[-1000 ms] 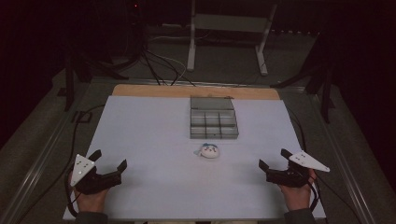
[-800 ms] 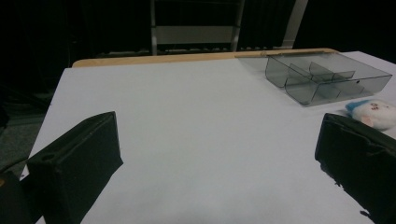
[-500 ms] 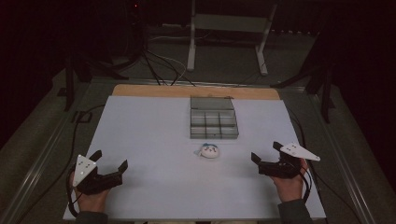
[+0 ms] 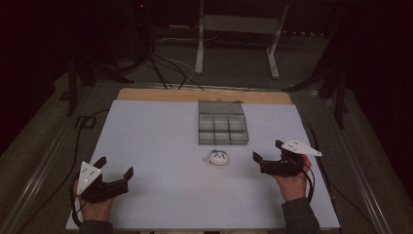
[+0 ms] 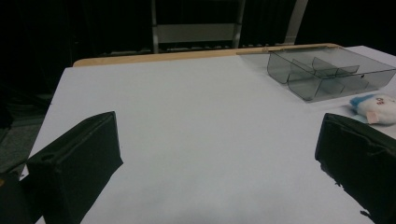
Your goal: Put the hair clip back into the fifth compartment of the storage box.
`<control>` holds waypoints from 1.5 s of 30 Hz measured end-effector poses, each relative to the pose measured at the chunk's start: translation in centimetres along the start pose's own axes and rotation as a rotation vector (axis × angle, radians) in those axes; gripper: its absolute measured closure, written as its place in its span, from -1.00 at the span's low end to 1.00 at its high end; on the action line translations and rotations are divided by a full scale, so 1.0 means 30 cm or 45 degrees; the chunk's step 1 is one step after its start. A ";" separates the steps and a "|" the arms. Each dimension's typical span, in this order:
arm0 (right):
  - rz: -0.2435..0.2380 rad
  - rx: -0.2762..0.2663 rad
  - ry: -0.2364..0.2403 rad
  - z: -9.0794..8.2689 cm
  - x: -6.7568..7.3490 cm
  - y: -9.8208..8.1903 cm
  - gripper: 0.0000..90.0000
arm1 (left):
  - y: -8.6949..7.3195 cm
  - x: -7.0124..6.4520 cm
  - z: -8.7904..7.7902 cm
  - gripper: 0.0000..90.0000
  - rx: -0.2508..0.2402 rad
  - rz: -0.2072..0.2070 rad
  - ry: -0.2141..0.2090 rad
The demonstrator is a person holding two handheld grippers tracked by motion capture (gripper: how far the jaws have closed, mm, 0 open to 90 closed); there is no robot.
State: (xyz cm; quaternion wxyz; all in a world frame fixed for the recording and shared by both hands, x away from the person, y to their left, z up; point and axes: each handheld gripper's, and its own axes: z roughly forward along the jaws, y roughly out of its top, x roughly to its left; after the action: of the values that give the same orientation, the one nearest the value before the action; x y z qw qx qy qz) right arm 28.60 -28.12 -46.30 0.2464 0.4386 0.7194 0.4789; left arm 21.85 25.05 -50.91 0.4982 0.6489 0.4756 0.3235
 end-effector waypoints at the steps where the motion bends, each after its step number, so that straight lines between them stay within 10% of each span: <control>1: -0.005 0.003 0.002 0.006 0.003 0.004 -1.00 | 0.000 0.000 0.000 -0.98 -0.002 0.001 0.000; 45: 0.015 0.074 0.089 0.227 0.105 0.059 -1.00 | 0.000 -0.003 -0.001 -0.98 0.003 -0.038 0.023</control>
State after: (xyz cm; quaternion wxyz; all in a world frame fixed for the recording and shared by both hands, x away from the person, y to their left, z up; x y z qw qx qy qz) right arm 33.02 -21.89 -47.33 0.2056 0.4328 0.7386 0.4742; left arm 21.80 24.97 -50.89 0.4979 0.6393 0.4901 0.3213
